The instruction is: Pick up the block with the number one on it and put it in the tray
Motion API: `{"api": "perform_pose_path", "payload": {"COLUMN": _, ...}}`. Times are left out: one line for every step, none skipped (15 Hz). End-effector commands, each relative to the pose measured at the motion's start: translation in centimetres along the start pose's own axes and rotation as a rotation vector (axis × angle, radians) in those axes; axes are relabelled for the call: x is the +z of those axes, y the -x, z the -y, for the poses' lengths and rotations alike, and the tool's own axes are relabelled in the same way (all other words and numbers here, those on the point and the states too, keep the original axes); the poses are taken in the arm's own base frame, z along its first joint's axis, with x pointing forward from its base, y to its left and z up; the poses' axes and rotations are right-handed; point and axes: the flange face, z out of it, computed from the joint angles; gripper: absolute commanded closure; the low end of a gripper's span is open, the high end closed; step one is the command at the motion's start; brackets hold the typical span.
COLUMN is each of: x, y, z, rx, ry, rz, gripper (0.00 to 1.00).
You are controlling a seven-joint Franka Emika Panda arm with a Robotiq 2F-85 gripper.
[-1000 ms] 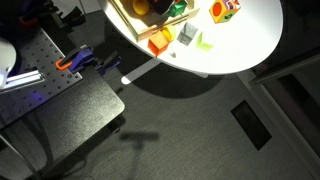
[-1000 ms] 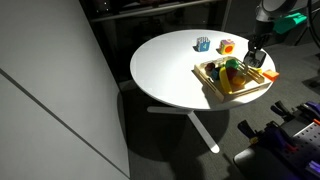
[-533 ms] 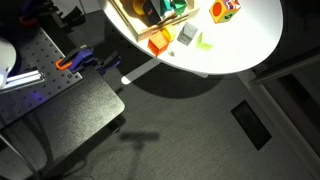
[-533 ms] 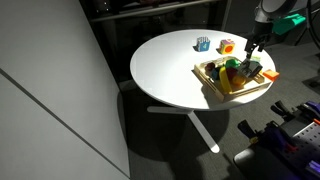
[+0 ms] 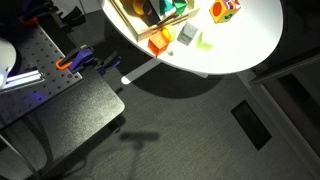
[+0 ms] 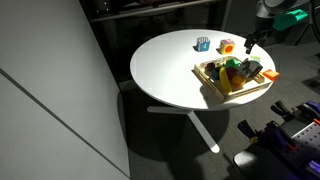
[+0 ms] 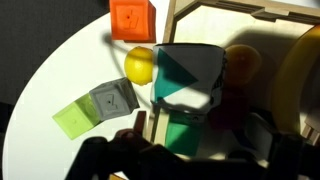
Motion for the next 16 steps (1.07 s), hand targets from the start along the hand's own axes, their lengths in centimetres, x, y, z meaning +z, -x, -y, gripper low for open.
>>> {"api": "perform_pose_path", "payload": {"x": -2.2, "y": 0.4, "z": 0.0, "rx": 0.027, "ry": 0.024, "rz": 0.011, "gripper": 0.00}}
{"api": "perform_pose_path", "payload": {"x": -2.6, "y": 0.6, "z": 0.0, "rx": 0.028, "ry": 0.026, "rz": 0.020, "gripper": 0.00}}
{"api": "perform_pose_path", "payload": {"x": -2.9, "y": 0.7, "z": 0.1, "rx": 0.024, "ry": 0.027, "rz": 0.031, "gripper": 0.00}}
{"api": "perform_pose_path", "payload": {"x": -3.3, "y": 1.0, "z": 0.2, "rx": 0.015, "ry": 0.028, "rz": 0.047, "gripper": 0.00}}
{"api": "perform_pose_path", "payload": {"x": -3.8, "y": 1.3, "z": 0.3, "rx": 0.010, "ry": 0.026, "rz": 0.062, "gripper": 0.00}}
{"api": "perform_pose_path", "payload": {"x": -4.3, "y": 1.5, "z": 0.4, "rx": 0.005, "ry": 0.027, "rz": 0.079, "gripper": 0.00}}
{"api": "perform_pose_path", "payload": {"x": -4.8, "y": 1.8, "z": 0.5, "rx": -0.002, "ry": 0.027, "rz": 0.093, "gripper": 0.00}}
{"api": "perform_pose_path", "payload": {"x": -5.5, "y": 2.2, "z": 0.6, "rx": -0.012, "ry": 0.026, "rz": 0.108, "gripper": 0.00}}
{"api": "perform_pose_path", "payload": {"x": -6.2, "y": 2.5, "z": 0.8, "rx": -0.020, "ry": 0.026, "rz": 0.122, "gripper": 0.00}}
{"api": "perform_pose_path", "payload": {"x": -7.2, "y": 3.0, "z": 1.0, "rx": -0.025, "ry": 0.024, "rz": 0.136, "gripper": 0.00}}
{"api": "perform_pose_path", "payload": {"x": -8.1, "y": 3.4, "z": 1.1, "rx": -0.029, "ry": 0.022, "rz": 0.151, "gripper": 0.00}}
{"api": "perform_pose_path", "payload": {"x": -9.1, "y": 3.8, "z": 1.3, "rx": -0.033, "ry": 0.019, "rz": 0.164, "gripper": 0.00}}
{"api": "perform_pose_path", "payload": {"x": -10.1, "y": 4.2, "z": 1.5, "rx": -0.033, "ry": 0.016, "rz": 0.174, "gripper": 0.00}}
{"api": "perform_pose_path", "payload": {"x": -11.2, "y": 4.6, "z": 1.7, "rx": -0.034, "ry": 0.014, "rz": 0.184, "gripper": 0.00}}
{"api": "perform_pose_path", "payload": {"x": -12.1, "y": 5.0, "z": 1.8, "rx": -0.032, "ry": 0.011, "rz": 0.184, "gripper": 0.00}}
{"api": "perform_pose_path", "payload": {"x": -13.2, "y": 5.5, "z": 2.0, "rx": -0.030, "ry": 0.009, "rz": 0.177, "gripper": 0.00}}
